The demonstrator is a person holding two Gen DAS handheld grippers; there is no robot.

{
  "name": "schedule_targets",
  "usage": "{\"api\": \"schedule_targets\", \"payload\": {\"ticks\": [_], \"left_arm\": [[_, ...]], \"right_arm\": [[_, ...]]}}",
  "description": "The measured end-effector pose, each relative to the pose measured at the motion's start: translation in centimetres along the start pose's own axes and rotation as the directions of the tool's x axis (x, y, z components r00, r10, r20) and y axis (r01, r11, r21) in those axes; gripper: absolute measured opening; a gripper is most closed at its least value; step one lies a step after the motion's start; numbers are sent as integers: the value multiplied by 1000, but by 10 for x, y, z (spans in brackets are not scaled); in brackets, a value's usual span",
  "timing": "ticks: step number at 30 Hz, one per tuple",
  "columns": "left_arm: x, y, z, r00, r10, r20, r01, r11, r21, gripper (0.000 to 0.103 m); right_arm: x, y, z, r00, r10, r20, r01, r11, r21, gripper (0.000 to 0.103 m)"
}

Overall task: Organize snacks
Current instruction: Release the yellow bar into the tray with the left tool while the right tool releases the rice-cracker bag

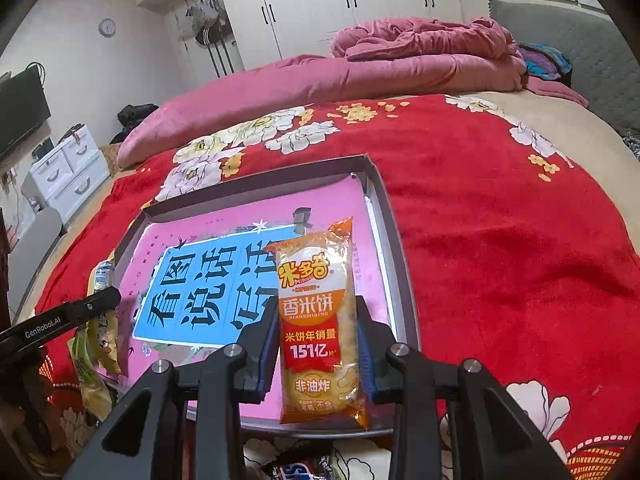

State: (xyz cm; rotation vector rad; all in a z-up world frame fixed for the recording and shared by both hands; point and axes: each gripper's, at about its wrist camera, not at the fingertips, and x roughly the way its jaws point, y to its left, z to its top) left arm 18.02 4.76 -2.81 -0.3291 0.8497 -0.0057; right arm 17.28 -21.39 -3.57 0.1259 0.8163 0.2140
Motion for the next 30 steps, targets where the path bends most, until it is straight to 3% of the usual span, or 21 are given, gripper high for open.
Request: {"api": "schedule_targets", "payload": {"ticks": [19,30], "left_arm": [[1,0,-7,998,-28,-51,28,1000,3,26],[-3,1,-9,998,-46,-53,45,999,-11,41]], "right_arm": [[-6,-10,-9,999,-10,-36,10,1000,7,34],[-15,-7,-9,1000,-5,-22,5,1000,-6,34]]}}
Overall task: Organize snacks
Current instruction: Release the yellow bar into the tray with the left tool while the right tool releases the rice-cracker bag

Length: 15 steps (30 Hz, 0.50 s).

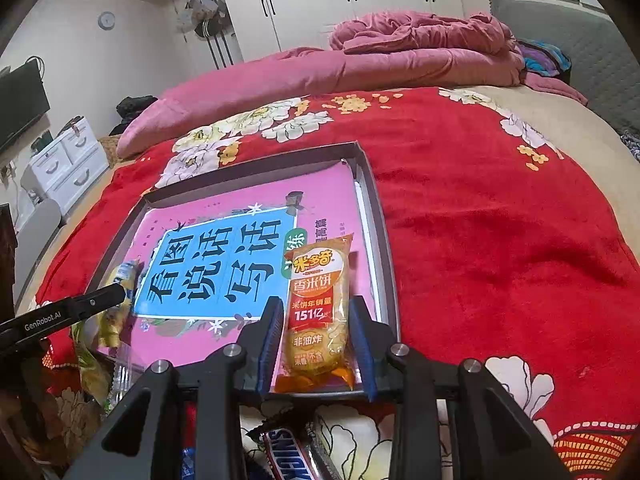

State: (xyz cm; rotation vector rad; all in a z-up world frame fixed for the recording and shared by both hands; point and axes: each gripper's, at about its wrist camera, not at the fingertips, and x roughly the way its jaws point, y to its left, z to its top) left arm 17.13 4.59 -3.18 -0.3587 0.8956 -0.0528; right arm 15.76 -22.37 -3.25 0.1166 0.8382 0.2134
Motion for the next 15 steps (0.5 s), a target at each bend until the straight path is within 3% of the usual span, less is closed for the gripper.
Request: {"api": "schedule_targets", "payload": {"ticks": [4,9,15], "left_arm": [[-5,1,0,1000,-8,10,8,1000,-9,47],[-18,3,1,998,-36,45,38,999,-25,61],[-27,9,2,997,-35,75,39,998,-42,65]], "right_arm": [[-3,1,0,1000,4,6,-4,1000,-6,34],[-8,2,0,1000,20,21,-20,1000,-8,35],[-15,5,0,999,31,40,-31,999,-15,44]]}}
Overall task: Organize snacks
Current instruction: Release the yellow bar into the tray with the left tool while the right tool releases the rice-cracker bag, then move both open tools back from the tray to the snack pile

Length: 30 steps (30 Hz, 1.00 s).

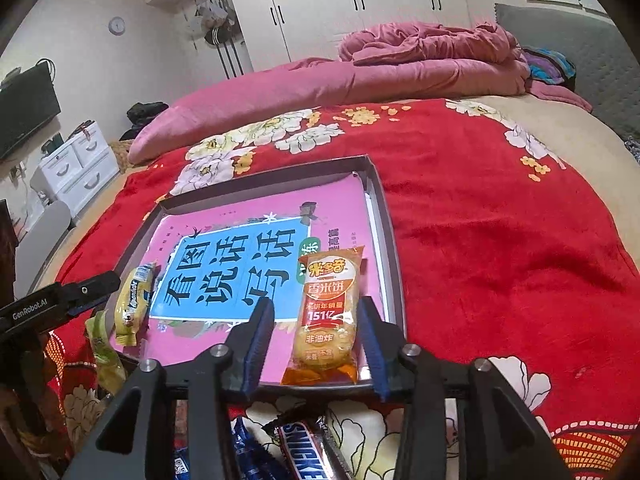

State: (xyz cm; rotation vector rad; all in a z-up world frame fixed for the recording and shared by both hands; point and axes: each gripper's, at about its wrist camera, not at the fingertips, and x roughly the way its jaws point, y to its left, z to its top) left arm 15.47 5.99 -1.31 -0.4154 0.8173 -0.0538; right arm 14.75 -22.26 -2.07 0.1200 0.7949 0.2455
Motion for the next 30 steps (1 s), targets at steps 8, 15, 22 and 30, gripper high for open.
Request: {"api": "schedule_targets", "payload": {"ticks": [8,15,22,30], "left_arm": [[-15,7,0,1000,0,30,0,1000,-24,72],[-29,11,-2,999,3,53,-2,999,-36,75],[-38,9,-8,998,8,55,-7,1000,-20,77],[-43,4,-18,1000,6,25,-6,1000,2,78]], "right_arm": [[-7,7,-1,1000,12,23,-12,1000,-29,47],[-13,9,-2,999,20,37,-19,999,-34,51],[-21,10,-4,998,32,50,-31,999,-28,58],[-31,17,-10,997,51,56,-49,998,-38,62]]}}
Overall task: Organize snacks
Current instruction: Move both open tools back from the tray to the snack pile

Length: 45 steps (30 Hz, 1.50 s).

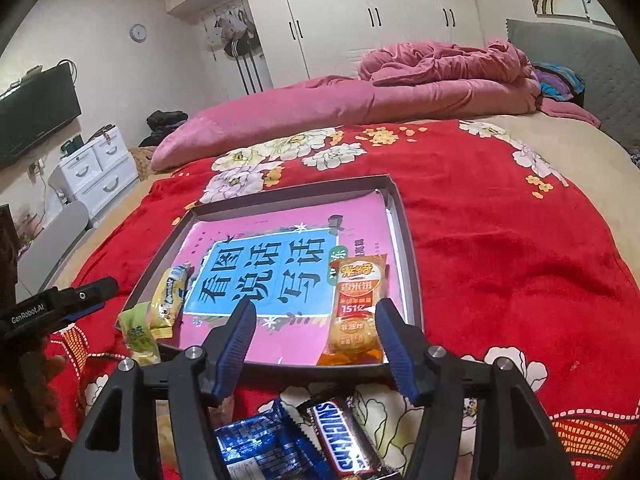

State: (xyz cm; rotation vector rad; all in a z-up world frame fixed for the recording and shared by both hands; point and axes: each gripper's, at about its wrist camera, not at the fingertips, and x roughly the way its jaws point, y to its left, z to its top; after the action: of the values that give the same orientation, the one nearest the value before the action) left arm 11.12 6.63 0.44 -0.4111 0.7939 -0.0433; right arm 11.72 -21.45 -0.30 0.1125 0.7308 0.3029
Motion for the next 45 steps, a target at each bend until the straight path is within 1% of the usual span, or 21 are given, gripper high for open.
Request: {"api": "schedule_targets", "payload": {"ticks": [2,3,10,15,27,41,45], "left_arm": [[-1,0,-3,1000,-2,-9,2,1000,-4,78],[-2,0,-4,1000,-3,-11,3,1000,-4,78],[-8,-4,-17,999,5,-42,-4,1000,23,78],[-12,-10,-24,999,8,-52,-5,998,61,78],[-17,-11,-38,994,26,-102,-17,996,85,78],[-24,-14,-53,989,56,-138,-36,989,146,78],[-26,-15,-57,987,53,-149,-29,987,159,78]], "right_arm": [[-2,2,-1,1000,3,1,-3,1000,-6,65],[-2,3,-2,1000,6,0,-6,1000,-8,68],[-8,9,-7,1000,14,-2,-14,1000,-16,69],[-12,13,-10,1000,20,-9,-20,999,-27,70],[-21,27,-21,999,39,-25,-40,997,-64,70],[-30,39,-30,998,48,-44,-52,994,-92,70],[-33,40,-32,998,45,-44,-49,994,-96,70]]}}
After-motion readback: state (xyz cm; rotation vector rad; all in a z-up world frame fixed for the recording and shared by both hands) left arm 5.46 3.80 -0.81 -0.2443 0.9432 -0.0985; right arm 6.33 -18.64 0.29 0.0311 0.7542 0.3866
